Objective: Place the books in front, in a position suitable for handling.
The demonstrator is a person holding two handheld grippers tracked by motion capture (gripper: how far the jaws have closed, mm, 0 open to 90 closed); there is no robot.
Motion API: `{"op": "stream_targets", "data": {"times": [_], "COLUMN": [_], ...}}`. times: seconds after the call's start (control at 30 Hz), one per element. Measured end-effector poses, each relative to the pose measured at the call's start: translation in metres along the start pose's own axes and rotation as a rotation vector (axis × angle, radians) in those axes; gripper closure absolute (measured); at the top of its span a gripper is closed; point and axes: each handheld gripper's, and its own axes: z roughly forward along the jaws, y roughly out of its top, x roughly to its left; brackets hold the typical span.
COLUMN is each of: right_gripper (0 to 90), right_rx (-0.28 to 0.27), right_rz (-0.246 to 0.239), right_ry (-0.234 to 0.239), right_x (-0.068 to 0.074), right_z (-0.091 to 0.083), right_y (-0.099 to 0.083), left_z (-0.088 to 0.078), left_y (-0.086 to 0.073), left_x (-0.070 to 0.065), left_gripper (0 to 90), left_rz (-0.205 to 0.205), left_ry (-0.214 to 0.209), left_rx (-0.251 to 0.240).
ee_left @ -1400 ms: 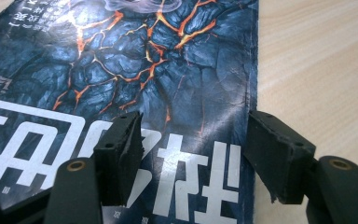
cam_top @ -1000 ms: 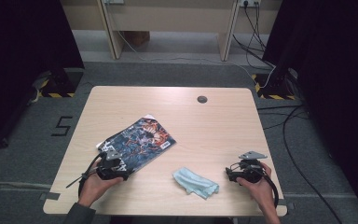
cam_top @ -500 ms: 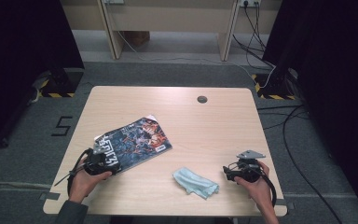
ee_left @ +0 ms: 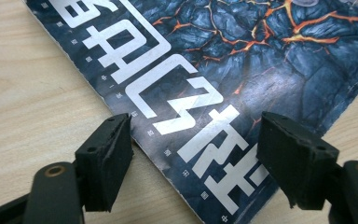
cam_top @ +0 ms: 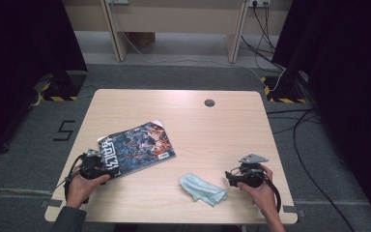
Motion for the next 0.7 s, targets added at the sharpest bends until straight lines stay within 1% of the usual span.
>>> {"op": "stream_targets", "data": {"times": [0.03,0.07,0.13,0.17,0.2,0.23,0.3,0.33,0.37,0.4,0.43,0.47,0.5,0.53,0.57,0.6,0.63,0.67,0.7], "right_gripper": [20.4,20.4,20.4,20.4,20.4,20.4,20.4,20.4,20.4,20.4,20.4,20.4,20.4,20.4,20.4,20.4,20.6,20.5,20.5], "right_rx": [-0.002,-0.002,-0.003,-0.004,-0.004,-0.004,-0.002,0.000,-0.001,-0.001,-0.005,-0.005,-0.005,-0.007,-0.009,-0.010,-0.019,-0.019,-0.022], "right_rz": [-0.011,-0.010,-0.021,-0.022,-0.022,-0.021,-0.022,-0.023,-0.017,-0.017,-0.021,-0.021,-0.028,-0.024,-0.032,-0.027,-0.035,-0.030,-0.039], "right_ry": [0.001,0.005,0.008,0.008,0.008,0.008,0.008,0.008,0.009,0.009,0.010,0.010,0.013,0.018,0.016,0.019,0.019,0.026,0.027], "right_x": [0.001,0.003,0.005,0.005,0.005,0.006,0.007,0.007,0.007,0.007,0.007,0.007,0.008,0.009,0.009,0.010,0.010,0.011,0.012], "right_z": [0.001,0.001,0.002,0.002,0.002,0.003,0.003,0.003,0.003,0.003,0.004,0.004,0.005,0.005,0.005,0.005,0.005,0.005,0.005], "right_y": [0.001,0.003,0.004,0.004,0.004,0.005,0.005,0.005,0.005,0.005,0.007,0.007,0.008,0.009,0.010,0.012,0.013,0.014,0.016], "left_z": [0.000,0.000,0.002,0.002,0.002,0.003,0.005,0.005,0.006,0.006,0.007,0.007,0.008,0.008,0.009,0.009,0.010,0.010,0.011], "left_y": [0.001,0.001,0.000,0.001,0.001,0.002,0.005,0.006,0.009,0.009,0.012,0.012,0.014,0.014,0.014,0.015,0.016,0.016,0.017], "left_x": [-0.001,-0.001,-0.003,-0.005,-0.005,-0.008,-0.015,-0.020,-0.027,-0.027,-0.029,-0.029,-0.027,-0.027,-0.026,-0.025,-0.023,-0.022,-0.021], "left_gripper": [25.7,25.7,25.8,25.8,25.9,26.1,26.6,27.7,30.3,31.4,32.3,32.3,32.2,32.0,31.8,31.6,31.4,31.4,31.4], "left_rz": [0.005,0.007,0.017,0.030,0.030,0.044,0.086,0.114,0.173,0.173,0.202,0.202,0.203,0.202,0.202,0.196,0.189,0.184,0.176], "left_ry": [0.004,0.006,-0.009,-0.016,-0.016,-0.021,-0.029,-0.032,-0.032,-0.032,-0.039,-0.039,-0.048,-0.051,-0.052,-0.054,-0.054,-0.048,-0.039], "left_rx": [0.006,0.012,-0.007,-0.002,-0.002,0.002,0.006,0.005,0.006,0.006,0.019,0.019,0.022,0.020,0.019,0.020,0.021,0.018,0.013]}}
